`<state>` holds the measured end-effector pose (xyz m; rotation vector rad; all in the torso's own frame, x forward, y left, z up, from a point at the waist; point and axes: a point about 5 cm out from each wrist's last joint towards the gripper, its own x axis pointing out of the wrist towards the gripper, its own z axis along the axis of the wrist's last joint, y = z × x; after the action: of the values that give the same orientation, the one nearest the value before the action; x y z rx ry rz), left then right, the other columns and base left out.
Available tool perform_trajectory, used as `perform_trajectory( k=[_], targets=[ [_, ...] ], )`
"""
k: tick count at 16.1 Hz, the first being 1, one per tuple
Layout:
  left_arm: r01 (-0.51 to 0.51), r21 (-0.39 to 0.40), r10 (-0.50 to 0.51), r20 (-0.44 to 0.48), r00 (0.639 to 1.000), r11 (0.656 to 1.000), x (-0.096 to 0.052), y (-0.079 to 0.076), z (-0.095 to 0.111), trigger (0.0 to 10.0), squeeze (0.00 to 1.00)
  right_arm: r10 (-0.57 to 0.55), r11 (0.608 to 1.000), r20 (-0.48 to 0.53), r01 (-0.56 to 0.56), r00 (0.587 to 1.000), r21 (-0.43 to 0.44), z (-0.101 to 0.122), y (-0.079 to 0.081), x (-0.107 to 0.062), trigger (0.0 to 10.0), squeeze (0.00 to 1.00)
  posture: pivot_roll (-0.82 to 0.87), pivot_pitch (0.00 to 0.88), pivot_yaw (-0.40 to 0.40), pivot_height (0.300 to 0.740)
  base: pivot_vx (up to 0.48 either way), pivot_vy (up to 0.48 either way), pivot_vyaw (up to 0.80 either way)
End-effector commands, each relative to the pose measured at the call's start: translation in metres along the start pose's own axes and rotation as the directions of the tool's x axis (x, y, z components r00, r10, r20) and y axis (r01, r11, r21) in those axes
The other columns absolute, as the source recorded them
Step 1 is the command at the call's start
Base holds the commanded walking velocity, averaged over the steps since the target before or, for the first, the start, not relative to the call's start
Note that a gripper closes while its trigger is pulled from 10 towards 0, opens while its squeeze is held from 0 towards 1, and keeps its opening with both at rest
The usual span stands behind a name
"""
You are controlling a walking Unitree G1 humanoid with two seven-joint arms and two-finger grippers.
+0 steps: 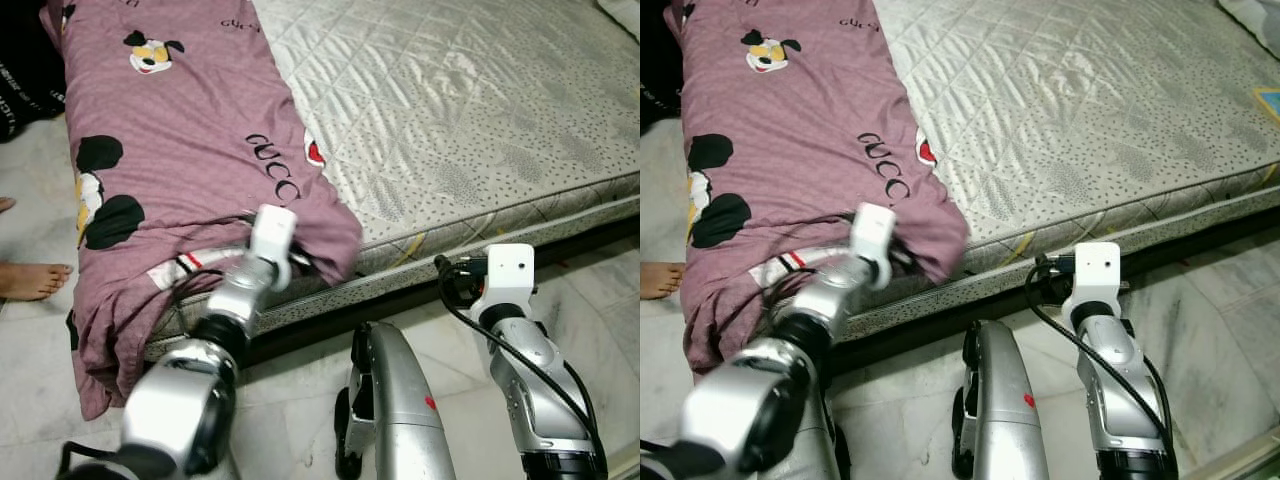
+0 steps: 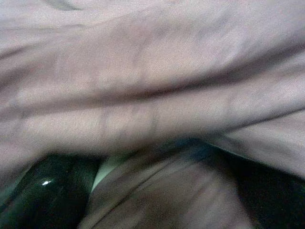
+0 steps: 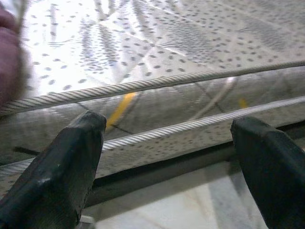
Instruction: Clean up the room
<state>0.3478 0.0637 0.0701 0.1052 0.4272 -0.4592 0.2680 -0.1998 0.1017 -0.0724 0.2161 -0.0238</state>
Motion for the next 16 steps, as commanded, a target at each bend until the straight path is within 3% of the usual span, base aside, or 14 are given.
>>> perform_trajectory(
  k=[1, 3, 4, 9, 11, 12, 13, 14, 15, 16],
  targets=[
    [0.201, 0.021, -0.199, -0.063, 0.978, 0.979, 0.001, -0.040, -0.015, 10.0, 0.00, 0.063, 0.997, 0.000, -0.063, 0.998, 0.048, -0.001, 0.003, -0.004, 10.0, 0.00, -0.09, 0.163, -0.069, 0.519, 0.000, 0.000, 0.00],
    [0.301, 0.012, -0.300, -0.063, 0.952, 0.953, -0.006, -0.054, -0.017, 10.0, 0.00, 0.176, 0.982, -0.021, -0.174, 0.984, 0.069, -0.005, 0.015, -0.006, 10.0, 0.00, -0.09, 0.154, -0.062, 0.519, 0.000, 0.000, 0.00],
    [0.318, 0.009, -0.317, -0.067, 0.946, 0.948, -0.009, -0.056, -0.019, 10.0, 0.00, 0.176, 0.983, -0.022, -0.174, 0.984, 0.066, -0.005, 0.015, -0.005, 10.0, 0.00, -0.08, 0.150, -0.060, 0.519, 0.000, 0.000, 0.00],
    [0.227, -0.019, -0.227, -0.081, 0.970, 0.974, -0.034, -0.046, -0.034, 10.0, 0.00, 0.181, 0.983, -0.014, -0.181, 0.983, 0.027, -0.003, 0.018, 0.008, 10.0, 0.00, -0.06, 0.135, -0.044, 0.519, 0.000, 0.000, 0.00],
    [0.207, 0.051, -0.204, -0.063, 0.977, 0.977, -0.065, -0.038, -0.030, 10.0, 0.00, 0.163, 0.987, -0.028, -0.163, 0.986, 0.007, -0.004, 0.015, 0.016, 10.0, 0.00, -0.03, 0.124, -0.038, 0.519, 0.000, 0.000, 0.00],
    [0.187, 0.074, -0.182, -0.061, 0.981, 0.980, -0.069, -0.033, -0.029, 10.0, 0.00, 0.159, 0.987, -0.032, -0.159, 0.987, 0.004, -0.004, 0.015, 0.017, 10.0, 0.00, -0.03, 0.121, -0.036, 0.519, 0.000, 0.000, 0.00],
    [0.156, 0.167, -0.152, -0.036, 0.988, 0.974, -0.077, -0.023, -0.023, 10.0, 0.00, 0.147, 0.989, -0.038, -0.147, 0.988, -0.010, -0.005, 0.013, 0.020, 10.0, 0.00, -0.02, 0.117, -0.034, 0.519, 0.000, 0.000, 0.00],
    [0.108, 0.272, -0.122, 0.036, 0.992, 0.956, -0.084, -0.015, -0.010, 10.0, 0.00, 0.131, 0.991, -0.042, -0.132, 0.990, -0.023, -0.006, 0.011, 0.023, 10.0, 0.00, -0.02, 0.115, -0.033, 0.519, 0.000, 0.000, 0.00],
    [0.043, 0.316, -0.099, 0.164, 0.981, 0.948, -0.091, -0.012, 0.015, 10.0, 0.00, 0.116, 0.993, -0.038, -0.117, 0.993, -0.028, -0.005, 0.010, 0.026, 10.0, 0.00, -0.01, 0.109, -0.032, 0.519, 0.000, 0.000, 0.00],
    [0.021, 0.322, -0.093, 0.212, 0.973, 0.947, -0.094, -0.011, 0.028, 10.0, 0.00, 0.103, 0.994, -0.034, -0.105, 0.994, -0.035, -0.005, 0.009, 0.028, 10.0, 0.00, 0.00, 0.105, -0.032, 0.519, 0.000, 0.000, 0.00]
  ],
)
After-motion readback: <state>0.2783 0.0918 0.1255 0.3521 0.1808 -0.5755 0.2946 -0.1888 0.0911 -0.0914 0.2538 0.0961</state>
